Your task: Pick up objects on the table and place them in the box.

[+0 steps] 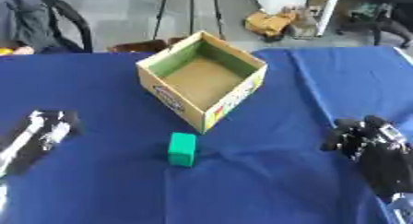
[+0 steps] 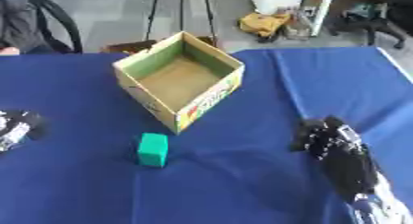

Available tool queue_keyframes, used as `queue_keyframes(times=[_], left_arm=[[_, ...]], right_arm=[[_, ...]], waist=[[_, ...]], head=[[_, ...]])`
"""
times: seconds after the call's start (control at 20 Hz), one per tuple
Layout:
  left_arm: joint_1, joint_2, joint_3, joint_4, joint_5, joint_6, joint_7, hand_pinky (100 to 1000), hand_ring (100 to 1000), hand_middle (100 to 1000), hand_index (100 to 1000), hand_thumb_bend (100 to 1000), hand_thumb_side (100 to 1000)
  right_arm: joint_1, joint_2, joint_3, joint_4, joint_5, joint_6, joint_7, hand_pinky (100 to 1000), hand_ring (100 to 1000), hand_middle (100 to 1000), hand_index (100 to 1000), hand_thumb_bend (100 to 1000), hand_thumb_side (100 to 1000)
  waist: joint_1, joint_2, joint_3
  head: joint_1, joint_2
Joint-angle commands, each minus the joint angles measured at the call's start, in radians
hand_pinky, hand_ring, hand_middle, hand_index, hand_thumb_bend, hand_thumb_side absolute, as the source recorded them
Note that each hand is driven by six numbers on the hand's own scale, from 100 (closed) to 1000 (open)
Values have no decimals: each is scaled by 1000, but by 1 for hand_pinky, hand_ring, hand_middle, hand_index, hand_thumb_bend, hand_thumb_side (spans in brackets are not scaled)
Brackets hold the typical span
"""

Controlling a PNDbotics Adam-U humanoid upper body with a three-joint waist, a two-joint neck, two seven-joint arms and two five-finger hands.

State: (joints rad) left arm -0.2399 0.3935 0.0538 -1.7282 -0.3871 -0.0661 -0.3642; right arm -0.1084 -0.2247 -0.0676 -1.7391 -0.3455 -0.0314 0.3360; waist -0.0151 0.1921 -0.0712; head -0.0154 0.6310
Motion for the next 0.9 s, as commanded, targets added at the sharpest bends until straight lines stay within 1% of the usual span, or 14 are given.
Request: queue_keyframes(times=[0.05, 0.4, 0.5, 0.55, 0.6, 0.8, 0.9], left_arm=[[-21, 44, -19, -21, 9, -12, -1, 607, 785, 475, 586, 138, 1000], [-57, 79, -75, -12, 7, -29, 0, 617, 800, 500, 641, 120, 1000], [-73, 84, -91, -13, -15, -32, 14, 629, 814, 530, 670, 106, 1000], [-82, 85, -100, -15, -29, -34, 25, 630, 813, 534, 681, 139, 1000], [-91, 85, -110, -17, -43, -36, 33, 631, 811, 542, 695, 186, 981], [-134, 80, -170, -16, -108, -65, 24, 636, 815, 569, 721, 340, 835], [-159, 72, -192, -9, -141, -78, 24, 635, 814, 578, 727, 382, 773]], right_arm=[[-9, -12, -5, -12, -1, 0, 2, 643, 581, 565, 746, 100, 914], [-10, -12, -2, -12, -2, 0, 5, 642, 581, 565, 746, 100, 913], [-9, -13, -1, -12, -2, 0, 5, 642, 581, 565, 746, 100, 914], [-9, -12, -1, -12, -2, 1, 6, 643, 581, 565, 746, 100, 914], [-9, -12, 0, -12, -2, 1, 6, 643, 581, 565, 746, 100, 913], [-9, -12, 2, -12, -3, 0, 8, 643, 581, 565, 746, 100, 913], [-8, -12, 3, -12, -4, 1, 9, 643, 581, 565, 746, 100, 913]], waist=[[1, -13, -3], [1, -14, -7], [1, -14, -7], [0, -15, -8], [0, -15, -9], [-1, -17, -13], [-2, -18, -15]], head=[[0, -11], [0, -20], [1, -22], [1, -22], [1, -23], [6, -24], [6, -24]])
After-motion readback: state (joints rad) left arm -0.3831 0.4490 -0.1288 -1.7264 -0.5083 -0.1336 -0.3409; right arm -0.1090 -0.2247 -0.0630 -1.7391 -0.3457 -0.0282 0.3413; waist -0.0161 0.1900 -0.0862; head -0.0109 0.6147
